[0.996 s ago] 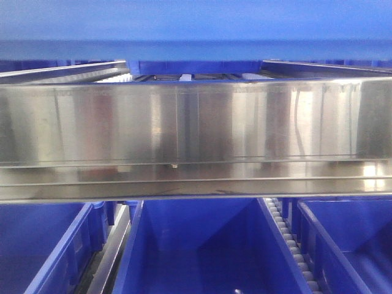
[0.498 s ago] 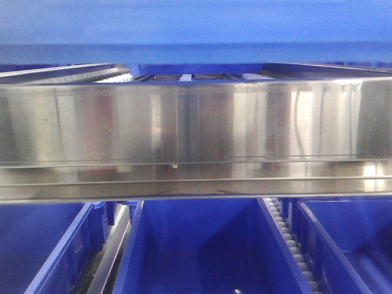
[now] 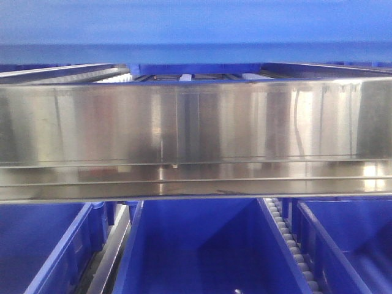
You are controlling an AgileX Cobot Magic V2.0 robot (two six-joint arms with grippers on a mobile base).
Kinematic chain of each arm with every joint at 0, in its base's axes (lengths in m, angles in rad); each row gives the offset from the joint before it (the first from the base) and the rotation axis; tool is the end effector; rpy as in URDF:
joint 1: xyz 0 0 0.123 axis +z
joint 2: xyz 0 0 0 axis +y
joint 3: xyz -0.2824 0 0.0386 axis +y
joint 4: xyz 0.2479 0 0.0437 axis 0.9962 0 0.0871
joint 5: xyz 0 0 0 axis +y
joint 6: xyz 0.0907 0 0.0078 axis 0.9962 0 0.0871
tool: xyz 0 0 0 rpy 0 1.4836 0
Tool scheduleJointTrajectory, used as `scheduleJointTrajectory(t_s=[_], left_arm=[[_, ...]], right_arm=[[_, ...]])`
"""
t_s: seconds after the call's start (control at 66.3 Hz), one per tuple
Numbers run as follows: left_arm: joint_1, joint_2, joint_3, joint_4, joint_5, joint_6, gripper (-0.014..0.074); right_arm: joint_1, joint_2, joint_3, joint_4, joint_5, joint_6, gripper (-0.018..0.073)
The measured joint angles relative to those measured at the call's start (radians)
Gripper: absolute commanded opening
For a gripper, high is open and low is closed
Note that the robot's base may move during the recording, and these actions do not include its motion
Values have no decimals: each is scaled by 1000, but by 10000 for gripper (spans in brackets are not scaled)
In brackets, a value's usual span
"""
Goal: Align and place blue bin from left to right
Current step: 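Back the base away, pulling the held bin out of the rack, then turn the base away from the rack while holding the bin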
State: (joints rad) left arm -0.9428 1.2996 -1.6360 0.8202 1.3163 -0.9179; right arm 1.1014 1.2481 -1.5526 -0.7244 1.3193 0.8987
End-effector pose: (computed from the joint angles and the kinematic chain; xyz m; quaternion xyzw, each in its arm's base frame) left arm 0.1853 -0.1455 0.4831 -0.0229 0.8652 -0.0072 0.5008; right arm 0.1501 0.1666 0.4666 -0.0651 0.8851 0.0578 0.4571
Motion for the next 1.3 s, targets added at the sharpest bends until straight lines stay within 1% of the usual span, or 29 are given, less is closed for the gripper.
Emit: scheduleJointTrajectory(t_s=[1.298], left_arm=[[0,0,0,0,0,0,-111]], right_arm=[[0,0,0,0,0,0,-83]])
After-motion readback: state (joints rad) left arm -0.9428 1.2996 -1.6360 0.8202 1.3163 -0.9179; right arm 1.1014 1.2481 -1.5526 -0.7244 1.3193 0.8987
